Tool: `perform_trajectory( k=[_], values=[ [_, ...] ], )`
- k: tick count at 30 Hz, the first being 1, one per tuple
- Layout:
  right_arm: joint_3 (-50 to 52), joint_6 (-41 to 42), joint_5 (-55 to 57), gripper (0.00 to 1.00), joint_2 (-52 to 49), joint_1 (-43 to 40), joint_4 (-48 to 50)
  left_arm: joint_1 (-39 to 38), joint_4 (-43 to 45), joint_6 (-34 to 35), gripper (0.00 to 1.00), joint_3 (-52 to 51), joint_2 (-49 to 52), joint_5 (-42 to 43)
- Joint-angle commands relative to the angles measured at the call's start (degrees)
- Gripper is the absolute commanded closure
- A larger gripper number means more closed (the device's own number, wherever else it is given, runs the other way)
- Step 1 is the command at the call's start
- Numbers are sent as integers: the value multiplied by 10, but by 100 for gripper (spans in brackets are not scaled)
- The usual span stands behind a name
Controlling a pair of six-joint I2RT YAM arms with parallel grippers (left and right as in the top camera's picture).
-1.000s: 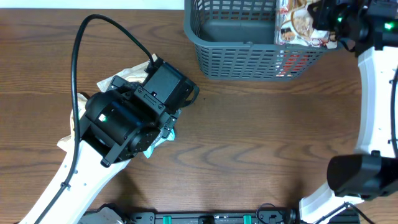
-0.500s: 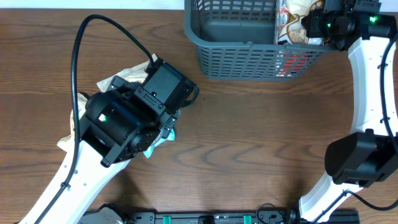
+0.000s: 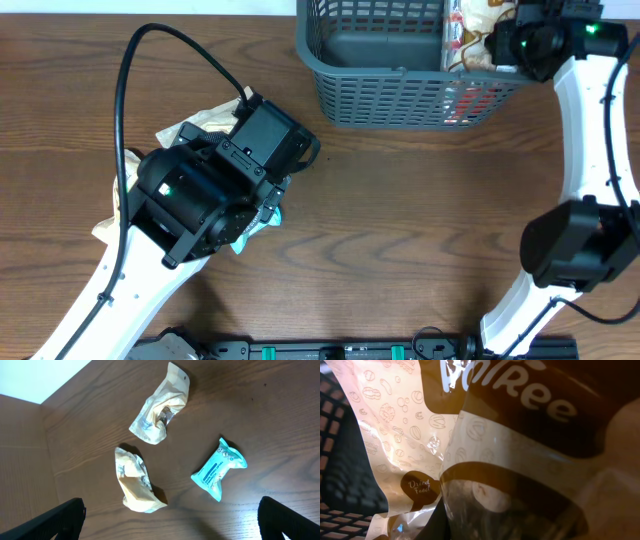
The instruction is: Pack container
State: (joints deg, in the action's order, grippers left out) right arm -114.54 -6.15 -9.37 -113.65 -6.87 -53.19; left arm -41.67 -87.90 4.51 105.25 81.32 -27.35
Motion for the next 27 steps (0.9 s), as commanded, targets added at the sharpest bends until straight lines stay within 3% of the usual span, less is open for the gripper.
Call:
perform_trajectory(
  k=[1,5,10,19,27],
  values=[
    [0,-1,12,84,-11,-4,-7,3,-4,7,1,0,3,-1],
    [0,1,12,60,-11,-4,-4,3,-8,7,1,0,3,-1],
    [0,8,13,43,-11,-6,-3,3,-8,7,2,0,3,-1],
    [-49,29,4,26,-10,-6,-10,3,-7,7,2,0,3,0],
    [-249,40,-4,12,-10,-7,-74,3,-7,7,1,0,3,0]
  ],
)
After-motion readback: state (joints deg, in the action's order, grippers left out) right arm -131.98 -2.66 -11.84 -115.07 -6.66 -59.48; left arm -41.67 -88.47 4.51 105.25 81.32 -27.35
